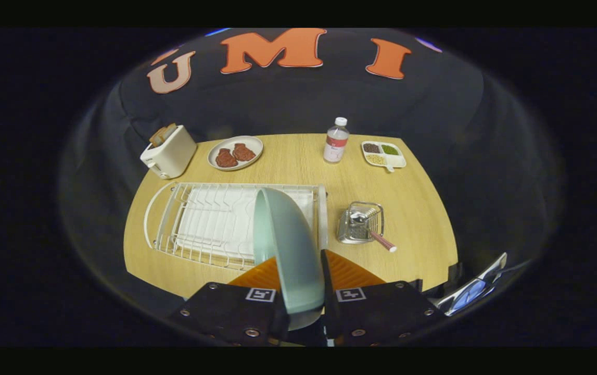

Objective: Take the plate from the dish rack, then take the spoon from the basket and place it into the plate.

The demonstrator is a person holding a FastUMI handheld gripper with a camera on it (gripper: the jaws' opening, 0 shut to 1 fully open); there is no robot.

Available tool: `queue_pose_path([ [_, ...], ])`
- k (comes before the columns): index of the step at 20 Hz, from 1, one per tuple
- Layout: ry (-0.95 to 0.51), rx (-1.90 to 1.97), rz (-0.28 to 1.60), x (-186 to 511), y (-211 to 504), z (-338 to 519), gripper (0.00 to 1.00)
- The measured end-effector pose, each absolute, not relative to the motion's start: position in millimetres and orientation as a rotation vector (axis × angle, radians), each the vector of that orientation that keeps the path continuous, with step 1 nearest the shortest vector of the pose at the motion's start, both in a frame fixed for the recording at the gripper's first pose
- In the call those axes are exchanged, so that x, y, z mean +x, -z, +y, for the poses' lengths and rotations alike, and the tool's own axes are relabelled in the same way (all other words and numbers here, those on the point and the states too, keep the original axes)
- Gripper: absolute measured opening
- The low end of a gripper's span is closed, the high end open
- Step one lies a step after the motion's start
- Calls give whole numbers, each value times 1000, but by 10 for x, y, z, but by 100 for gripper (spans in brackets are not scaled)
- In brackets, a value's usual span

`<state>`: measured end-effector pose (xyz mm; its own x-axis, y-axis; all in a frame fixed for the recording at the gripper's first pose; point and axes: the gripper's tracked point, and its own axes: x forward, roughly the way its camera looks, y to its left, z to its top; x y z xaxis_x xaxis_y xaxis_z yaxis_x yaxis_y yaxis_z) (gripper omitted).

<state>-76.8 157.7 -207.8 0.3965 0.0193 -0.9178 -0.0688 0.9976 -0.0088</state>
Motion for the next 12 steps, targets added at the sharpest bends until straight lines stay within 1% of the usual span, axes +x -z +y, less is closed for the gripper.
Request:
queue_pose_path([
  [3,-87,18,1174,-1039,2115,1537,28],
  [8,-84,62,1212,-1473,2324,1366,28],
  [12,-145,122,1251,-1785,2594,1452,28],
])
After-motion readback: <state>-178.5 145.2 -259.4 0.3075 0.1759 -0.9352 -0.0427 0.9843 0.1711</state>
